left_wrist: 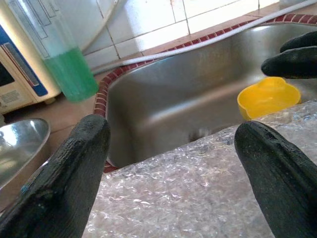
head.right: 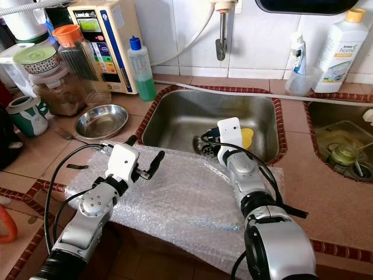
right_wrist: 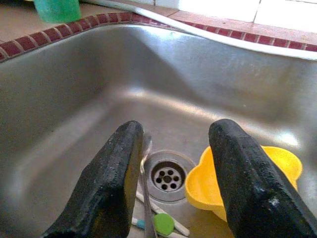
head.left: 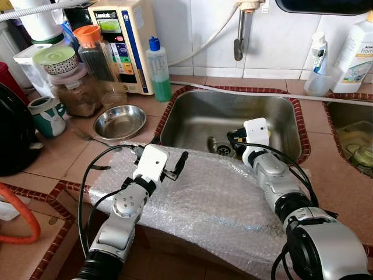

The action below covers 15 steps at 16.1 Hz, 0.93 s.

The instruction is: Kitchen organization

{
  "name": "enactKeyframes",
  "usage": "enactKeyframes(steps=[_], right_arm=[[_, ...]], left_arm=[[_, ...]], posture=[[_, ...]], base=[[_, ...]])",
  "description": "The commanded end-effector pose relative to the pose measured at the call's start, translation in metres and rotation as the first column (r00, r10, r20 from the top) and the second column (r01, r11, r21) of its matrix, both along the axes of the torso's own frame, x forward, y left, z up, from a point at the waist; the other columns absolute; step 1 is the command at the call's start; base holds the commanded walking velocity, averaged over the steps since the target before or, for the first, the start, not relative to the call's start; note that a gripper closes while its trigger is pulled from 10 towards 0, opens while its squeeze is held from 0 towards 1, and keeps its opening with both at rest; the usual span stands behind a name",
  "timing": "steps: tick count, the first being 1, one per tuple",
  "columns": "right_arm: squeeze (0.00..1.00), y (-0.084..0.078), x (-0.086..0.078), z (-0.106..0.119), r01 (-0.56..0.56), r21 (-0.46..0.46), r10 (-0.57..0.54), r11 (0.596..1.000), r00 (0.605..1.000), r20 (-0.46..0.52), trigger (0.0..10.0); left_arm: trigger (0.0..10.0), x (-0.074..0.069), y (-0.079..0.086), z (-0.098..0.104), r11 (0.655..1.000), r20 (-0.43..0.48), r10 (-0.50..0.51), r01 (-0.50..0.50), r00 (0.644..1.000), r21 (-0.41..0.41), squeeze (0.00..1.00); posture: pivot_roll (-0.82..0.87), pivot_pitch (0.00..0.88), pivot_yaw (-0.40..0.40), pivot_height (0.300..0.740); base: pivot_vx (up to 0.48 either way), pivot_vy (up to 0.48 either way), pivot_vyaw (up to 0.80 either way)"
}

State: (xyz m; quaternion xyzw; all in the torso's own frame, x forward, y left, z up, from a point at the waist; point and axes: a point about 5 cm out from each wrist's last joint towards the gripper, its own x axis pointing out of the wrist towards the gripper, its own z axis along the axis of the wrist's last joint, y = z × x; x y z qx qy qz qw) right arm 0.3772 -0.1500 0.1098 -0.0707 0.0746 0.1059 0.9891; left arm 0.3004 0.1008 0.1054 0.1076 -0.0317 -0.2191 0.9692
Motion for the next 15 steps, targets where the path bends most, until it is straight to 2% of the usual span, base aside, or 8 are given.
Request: enactKeyframes(steps=[1,4,8,9,12,13,14,15], right_arm=[[1.00,0.008,0.000,0.002,-0.028,0.020,0.028,0.999,1.000,0.012,10.0],[1.00,0.014,0.000,0.004,-0.067,0.062,0.066,0.996,0.998,0.022,10.0],[1.00,0.025,0.000,0.013,-0.097,0.137,0.086,0.986,0.993,0.086,10.0],[1.00,0.034,-0.003,0.019,-0.131,0.182,0.106,0.975,0.984,0.141,10.0],[1.00,0.048,-0.010,0.026,-0.188,0.230,0.140,0.955,0.968,0.210,10.0],[1.00,0.058,-0.018,0.034,-0.246,0.265,0.175,0.932,0.948,0.265,10.0],[1.00,0.062,-0.023,0.039,-0.278,0.267,0.198,0.923,0.936,0.290,10.0],[1.00,0.063,-0.025,0.040,-0.287,0.266,0.206,0.920,0.933,0.295,10.0]], left_arm=[[10.0,0.000,0.001,0.002,1.000,-0.007,-0.010,0.010,1.000,0.004,1.00],[10.0,0.001,0.001,0.002,1.000,-0.012,-0.020,0.020,1.000,0.003,1.00],[10.0,0.015,0.021,0.014,0.995,0.025,0.094,-0.094,0.995,0.019,1.00],[10.0,0.026,0.038,0.020,0.983,0.028,0.184,-0.184,0.983,0.013,1.00],[10.0,0.036,0.056,0.023,0.960,0.015,0.281,-0.281,0.960,0.008,1.00],[10.0,0.044,0.073,0.024,0.924,-0.015,0.383,-0.383,0.924,0.005,1.00],[10.0,0.047,0.082,0.023,0.892,-0.050,0.451,-0.452,0.891,-0.010,0.96],[10.0,0.048,0.085,0.022,0.882,-0.062,0.469,-0.470,0.881,-0.016,0.96]], posture=[[0.06,0.000,0.134,0.740],[0.06,0.000,0.134,0.740],[0.07,0.000,0.128,0.740],[0.07,0.000,0.126,0.740],[0.06,0.000,0.131,0.740],[0.05,0.000,0.133,0.740],[0.05,0.000,0.133,0.740],[0.05,0.001,0.133,0.740]], base=[[0.000,0.000,0.00],[0.000,0.000,0.00],[0.000,0.000,0.00],[0.000,0.000,0.00],[0.000,0.000,0.00],[0.000,0.000,0.00],[0.000,0.000,0.00],[0.000,0.000,0.00]])
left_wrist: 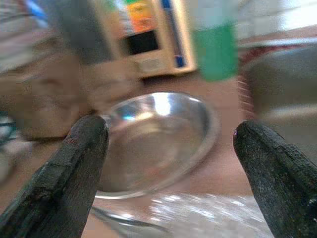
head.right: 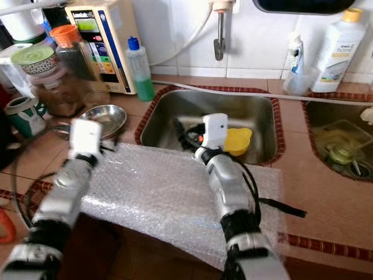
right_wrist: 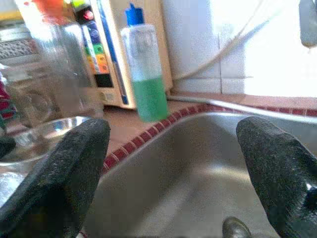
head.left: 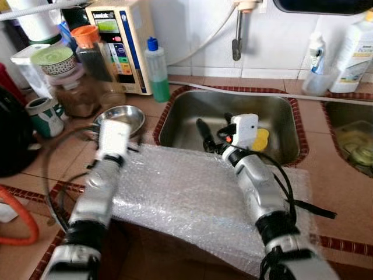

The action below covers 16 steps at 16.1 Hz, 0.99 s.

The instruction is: Kitchen organization

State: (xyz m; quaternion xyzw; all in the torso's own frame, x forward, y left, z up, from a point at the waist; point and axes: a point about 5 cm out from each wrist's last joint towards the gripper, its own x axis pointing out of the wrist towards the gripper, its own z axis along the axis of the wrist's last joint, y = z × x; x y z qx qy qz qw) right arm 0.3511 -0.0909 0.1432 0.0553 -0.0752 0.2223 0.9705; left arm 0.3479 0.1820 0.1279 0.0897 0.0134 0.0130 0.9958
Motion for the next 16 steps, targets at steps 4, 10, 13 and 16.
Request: enactKeyframes(steps=[4,10,13,16], right_arm=[[1.00,0.000,-0.011,0.005,-0.050,-0.032,0.051,0.998,0.998,0.024,10.0],[1.00,-0.007,-0.019,0.009,-0.049,-0.037,0.050,0.998,0.999,0.006,10.0],[1.00,-0.007,-0.021,0.009,-0.047,-0.039,0.047,0.998,0.999,-0.002,10.0],[1.00,-0.008,-0.023,0.010,-0.046,-0.044,0.045,0.998,0.999,-0.020,10.0]], left_arm=[[10.0,0.004,0.029,-0.009,0.972,-0.098,0.203,-0.212,0.974,-0.102,0.00],[10.0,0.004,0.030,-0.019,0.931,-0.184,0.270,-0.304,0.945,-0.200,0.00],[10.0,0.000,0.032,-0.022,0.911,-0.196,0.316,-0.355,0.928,-0.212,0.00],[10.0,-0.005,0.029,-0.029,0.899,-0.239,0.329,-0.381,0.914,-0.218,0.00]], posture=[[0.03,0.000,0.125,0.740],[0.02,0.004,0.125,0.740],[0.02,0.007,0.126,0.740],[0.02,0.007,0.118,0.740]], base=[[0.000,0.000,0.00],[0.000,0.000,0.00],[0.000,0.000,0.00],[0.000,0.000,0.00]])
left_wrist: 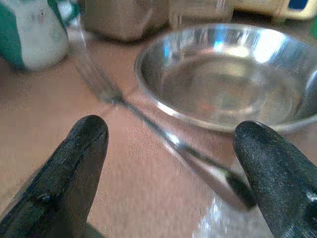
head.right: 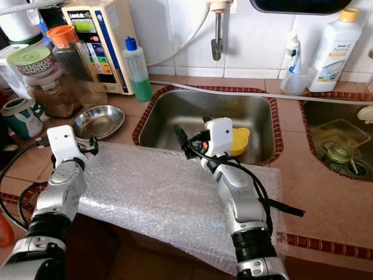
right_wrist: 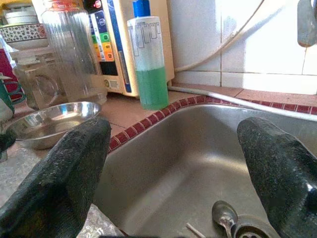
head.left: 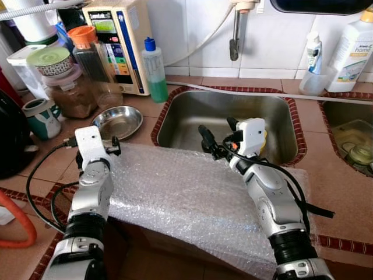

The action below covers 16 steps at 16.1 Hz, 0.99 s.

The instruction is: Kitchen organization

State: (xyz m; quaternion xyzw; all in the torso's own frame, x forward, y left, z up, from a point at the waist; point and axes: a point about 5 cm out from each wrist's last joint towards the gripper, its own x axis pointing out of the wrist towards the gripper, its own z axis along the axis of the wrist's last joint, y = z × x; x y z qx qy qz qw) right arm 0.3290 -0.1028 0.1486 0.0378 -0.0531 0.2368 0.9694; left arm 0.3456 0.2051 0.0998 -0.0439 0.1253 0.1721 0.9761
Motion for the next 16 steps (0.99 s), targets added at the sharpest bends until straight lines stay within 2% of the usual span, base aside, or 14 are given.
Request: enactKeyframes(steps=[1,4,8,16], right_arm=[[1.00,0.004,-0.001,0.006,-0.019,-0.001,0.019,1.000,1.000,0.012,10.0],[1.00,0.004,0.000,0.007,-0.020,-0.007,0.020,1.000,1.000,0.010,10.0],[1.00,0.003,-0.001,0.008,-0.016,-0.008,0.016,1.000,1.000,0.007,10.0],[1.00,0.004,-0.002,0.010,-0.016,-0.005,0.016,1.000,1.000,0.006,10.0]], left_arm=[[10.0,-0.001,0.007,-0.003,0.999,-0.023,0.030,-0.030,0.999,-0.015,0.00],[10.0,0.004,0.009,-0.004,0.997,-0.059,0.052,-0.054,0.997,-0.047,0.00],[10.0,0.010,0.004,-0.004,0.994,-0.081,0.043,-0.051,0.996,-0.099,0.00],[10.0,0.024,0.000,0.008,0.989,-0.056,0.028,-0.036,0.998,-0.141,0.00]], posture=[[0.02,0.003,0.115,0.740],[0.01,0.000,0.115,0.740],[0.00,0.000,0.116,0.740],[0.00,0.000,0.115,0.740]], base=[[0.000,0.000,0.00],[0.000,0.000,0.00],[0.000,0.000,0.00],[0.000,0.000,0.00]])
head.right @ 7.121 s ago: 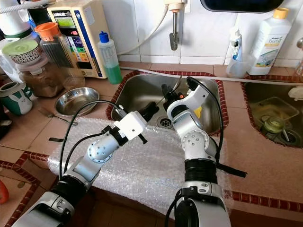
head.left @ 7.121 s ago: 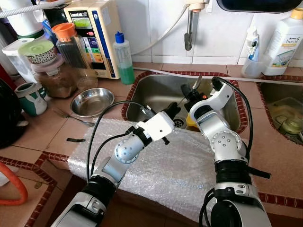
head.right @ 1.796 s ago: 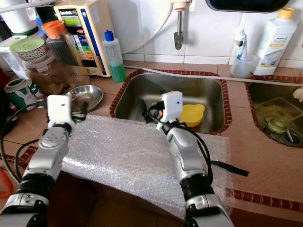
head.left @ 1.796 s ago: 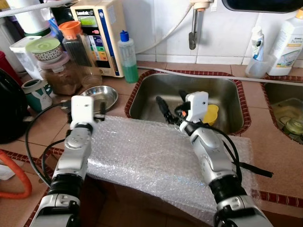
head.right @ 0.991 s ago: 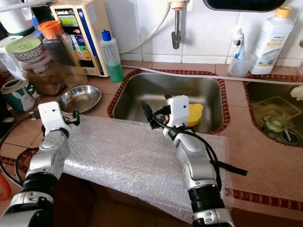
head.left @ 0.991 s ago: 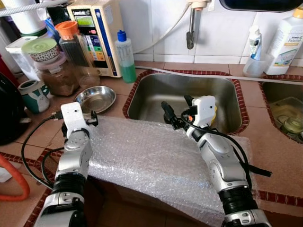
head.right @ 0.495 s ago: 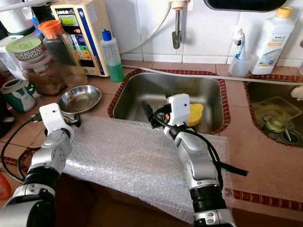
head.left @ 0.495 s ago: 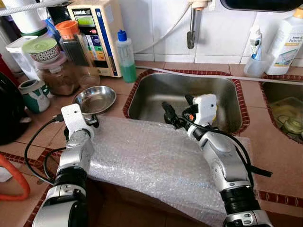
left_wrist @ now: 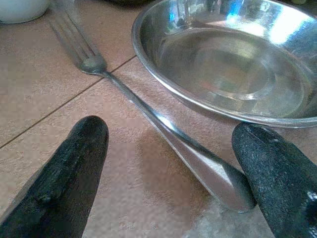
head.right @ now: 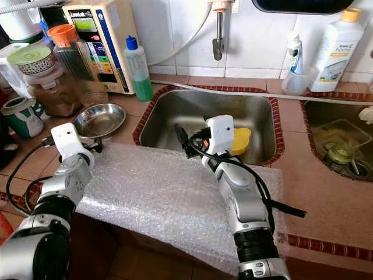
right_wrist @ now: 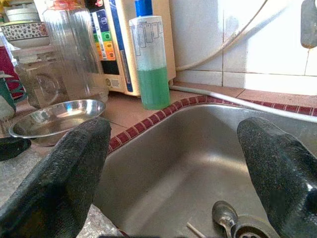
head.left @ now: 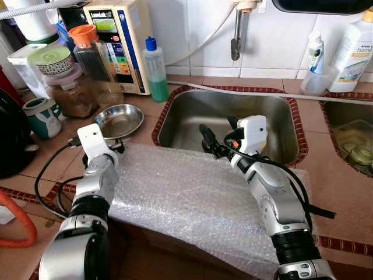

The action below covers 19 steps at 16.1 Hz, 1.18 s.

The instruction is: Kitchen organization

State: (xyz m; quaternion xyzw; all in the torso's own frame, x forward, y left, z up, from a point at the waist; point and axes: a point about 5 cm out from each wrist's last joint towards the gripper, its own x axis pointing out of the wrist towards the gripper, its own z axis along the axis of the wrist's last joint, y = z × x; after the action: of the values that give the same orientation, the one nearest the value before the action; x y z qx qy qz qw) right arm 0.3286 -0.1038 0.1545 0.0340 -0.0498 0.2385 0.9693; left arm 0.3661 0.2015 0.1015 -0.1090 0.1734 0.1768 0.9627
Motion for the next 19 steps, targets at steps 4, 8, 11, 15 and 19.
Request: enactKeyframes(steps=[4,8,11,15,19], right_arm=[[1.00,0.005,-0.002,0.004,-0.013,0.004,0.013,1.000,1.000,0.007,10.0],[1.00,0.004,-0.002,0.003,-0.009,0.003,0.009,1.000,1.000,0.005,10.0],[1.00,0.003,-0.003,0.002,-0.006,0.007,0.006,1.000,1.000,0.002,10.0],[1.00,0.003,-0.004,0.001,-0.004,0.010,0.004,1.000,1.000,-0.002,10.0],[1.00,0.003,-0.003,0.001,-0.005,0.009,0.005,1.000,1.000,-0.004,10.0]], left_arm=[[10.0,0.007,-0.005,0.006,0.999,0.008,-0.028,0.028,1.000,-0.022,0.00],[10.0,0.009,-0.009,0.004,0.997,-0.009,-0.033,0.033,0.999,-0.068,0.00],[10.0,0.008,-0.008,-0.002,0.987,-0.046,-0.012,0.005,0.999,-0.159,0.00],[0.0,0.003,-0.003,-0.012,0.968,-0.096,0.030,-0.053,0.995,-0.245,0.00],[0.0,-0.002,0.011,-0.016,0.958,-0.114,0.084,-0.111,0.990,-0.264,0.00]], posture=[[-0.01,0.000,0.114,0.740],[-0.02,0.000,0.117,0.740],[-0.02,0.001,0.120,0.740],[-0.02,0.002,0.121,0.740],[-0.01,0.004,0.117,0.740]], base=[[0.000,0.000,0.00],[0.000,0.000,0.00],[0.000,0.000,0.00],[0.000,0.000,0.00],[0.000,0.000,0.00]])
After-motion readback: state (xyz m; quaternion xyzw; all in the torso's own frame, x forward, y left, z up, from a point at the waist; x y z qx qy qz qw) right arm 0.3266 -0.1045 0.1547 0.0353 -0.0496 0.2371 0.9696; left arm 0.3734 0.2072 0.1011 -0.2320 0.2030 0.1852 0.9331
